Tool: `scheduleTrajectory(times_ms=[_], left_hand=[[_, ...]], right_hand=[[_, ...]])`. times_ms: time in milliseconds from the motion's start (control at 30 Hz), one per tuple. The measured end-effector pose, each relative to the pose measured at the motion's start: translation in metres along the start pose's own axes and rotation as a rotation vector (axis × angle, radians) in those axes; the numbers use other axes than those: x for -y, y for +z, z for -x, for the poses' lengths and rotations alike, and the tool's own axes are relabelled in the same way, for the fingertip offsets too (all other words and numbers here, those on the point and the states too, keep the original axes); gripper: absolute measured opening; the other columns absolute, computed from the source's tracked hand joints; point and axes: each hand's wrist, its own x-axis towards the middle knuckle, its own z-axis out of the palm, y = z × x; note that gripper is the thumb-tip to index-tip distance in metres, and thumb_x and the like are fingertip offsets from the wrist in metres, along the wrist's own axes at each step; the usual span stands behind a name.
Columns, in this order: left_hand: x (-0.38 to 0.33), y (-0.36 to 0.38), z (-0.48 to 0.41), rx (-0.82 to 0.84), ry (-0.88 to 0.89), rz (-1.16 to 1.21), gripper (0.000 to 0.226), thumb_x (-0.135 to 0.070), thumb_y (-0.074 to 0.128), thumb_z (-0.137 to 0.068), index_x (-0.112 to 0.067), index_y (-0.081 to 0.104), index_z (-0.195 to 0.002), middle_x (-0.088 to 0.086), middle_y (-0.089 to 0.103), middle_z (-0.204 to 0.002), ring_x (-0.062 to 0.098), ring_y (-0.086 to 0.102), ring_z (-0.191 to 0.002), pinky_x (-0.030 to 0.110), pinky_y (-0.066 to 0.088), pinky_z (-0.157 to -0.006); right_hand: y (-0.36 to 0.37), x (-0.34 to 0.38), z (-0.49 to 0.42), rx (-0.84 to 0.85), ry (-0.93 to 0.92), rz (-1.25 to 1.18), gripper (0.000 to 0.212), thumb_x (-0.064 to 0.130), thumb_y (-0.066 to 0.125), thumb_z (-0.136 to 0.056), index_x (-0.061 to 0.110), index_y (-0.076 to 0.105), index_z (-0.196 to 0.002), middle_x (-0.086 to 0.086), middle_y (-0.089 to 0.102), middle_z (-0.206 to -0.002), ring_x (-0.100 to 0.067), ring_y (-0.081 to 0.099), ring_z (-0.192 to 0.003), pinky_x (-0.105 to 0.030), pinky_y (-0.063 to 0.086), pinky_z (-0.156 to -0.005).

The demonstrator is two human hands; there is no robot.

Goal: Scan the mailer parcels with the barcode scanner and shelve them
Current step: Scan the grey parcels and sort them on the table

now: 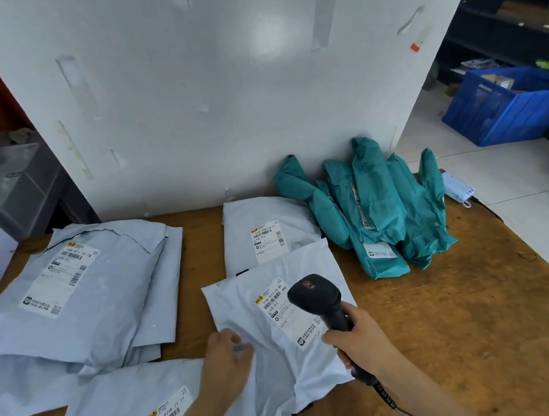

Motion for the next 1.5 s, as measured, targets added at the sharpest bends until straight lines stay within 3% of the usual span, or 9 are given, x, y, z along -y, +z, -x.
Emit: scheduleTrajectory(times_ms=[67, 133, 300, 700, 867, 1000, 1167, 1333, 1500], left_hand=[[0.001, -0.004, -0.011, -0.033, -0.17, 0.067, 0.035, -0.012, 0.061, -0.087, -0.003, 0.047, -0.119, 0.014, 0.044, -0.125, 0.02, 0.053, -0.092, 0.026, 0.041, -0.082], [-0.001, -0.006, -0.022, -0.006, -0.256, 0.19, 0.043, -0.007, 0.062, -0.085, 0.001, 0.042, -0.123, 0.016, 0.049, -0.12, 0.027, 0.053, -0.102, 0.032, 0.043, -0.085], [0.007, -0.014, -0.046, 0.026, -0.433, 0.463, 0.012, -0.001, 0.057, -0.081, -0.001, 0.046, -0.085, 0.01, 0.046, -0.076, 0.018, 0.046, -0.066, 0.028, 0.039, -0.06], [-0.006, -0.023, -0.037, 0.022, -0.428, 0.569, 0.009, -0.004, 0.066, -0.083, -0.001, 0.058, -0.079, 0.01, 0.058, -0.076, 0.016, 0.051, -0.062, 0.024, 0.041, -0.053], [-0.034, -0.022, -0.023, 0.024, -0.295, 0.658, 0.008, -0.005, 0.07, -0.082, -0.01, 0.064, -0.078, 0.01, 0.068, -0.086, 0.016, 0.063, -0.069, 0.02, 0.05, -0.044], [-0.061, -0.017, -0.011, 0.078, -0.126, 0.773, 0.018, -0.011, 0.061, -0.09, -0.019, 0.061, -0.107, -0.007, 0.067, -0.1, 0.004, 0.063, -0.087, 0.012, 0.053, -0.064], [-0.081, -0.039, -0.009, 0.138, -0.071, 0.926, 0.03, -0.013, 0.06, -0.09, -0.013, 0.059, -0.12, 0.0, 0.071, -0.109, 0.02, 0.067, -0.103, 0.038, 0.054, -0.09], [-0.058, -0.12, -0.009, -0.04, 0.009, 0.73, 0.03, -0.032, 0.072, -0.076, -0.033, 0.064, -0.105, -0.001, 0.07, -0.112, 0.022, 0.066, -0.104, 0.043, 0.051, -0.092], [0.037, -0.183, 0.017, 0.009, -0.198, 0.395, 0.029, -0.013, 0.061, -0.091, -0.014, 0.059, -0.12, 0.002, 0.069, -0.107, 0.022, 0.064, -0.096, 0.024, 0.054, -0.07]], right_hand=[[0.004, 0.001, 0.001, 0.052, 0.013, 0.06, 0.026, 0.002, 0.059, -0.081, 0.01, 0.056, -0.106, -0.006, 0.05, -0.063, -0.014, 0.046, -0.042, -0.024, 0.043, -0.043], [0.008, 0.003, 0.002, 0.101, 0.032, 0.088, 0.027, 0.002, 0.058, -0.08, 0.011, 0.057, -0.106, -0.005, 0.05, -0.061, -0.012, 0.045, -0.039, -0.023, 0.043, -0.042], [0.017, 0.007, 0.003, 0.126, 0.078, 0.121, 0.027, 0.004, 0.059, -0.08, 0.013, 0.057, -0.105, -0.005, 0.052, -0.061, -0.011, 0.046, -0.038, -0.022, 0.043, -0.042], [0.015, 0.006, 0.009, 0.11, 0.087, 0.112, 0.026, 0.004, 0.059, -0.082, 0.016, 0.056, -0.105, -0.008, 0.054, -0.066, -0.014, 0.047, -0.043, -0.023, 0.044, -0.044], [0.013, -0.005, 0.009, -0.105, 0.03, 0.126, 0.018, 0.008, 0.062, -0.08, 0.015, 0.055, -0.095, -0.008, 0.055, -0.074, -0.017, 0.048, -0.055, -0.025, 0.045, -0.049], [0.009, -0.008, 0.015, -0.32, -0.074, 0.152, 0.016, 0.009, 0.064, -0.079, 0.018, 0.052, -0.084, 0.0, 0.055, -0.065, -0.013, 0.046, -0.054, -0.024, 0.038, -0.052], [0.005, -0.002, 0.018, -0.372, -0.179, 0.062, 0.022, 0.001, 0.064, -0.08, 0.018, 0.049, -0.079, 0.002, 0.051, -0.063, -0.011, 0.042, -0.053, -0.018, 0.034, -0.047], [0.014, 0.003, 0.02, -0.391, -0.292, 0.022, 0.02, 0.002, 0.065, -0.08, 0.017, 0.053, -0.085, 0.003, 0.058, -0.068, -0.01, 0.05, -0.057, -0.02, 0.039, -0.051], [0.037, 0.004, 0.011, -0.206, -0.266, 0.042, 0.018, 0.002, 0.066, -0.079, 0.015, 0.054, -0.082, 0.001, 0.054, -0.064, -0.015, 0.047, -0.057, -0.023, 0.038, -0.052]])
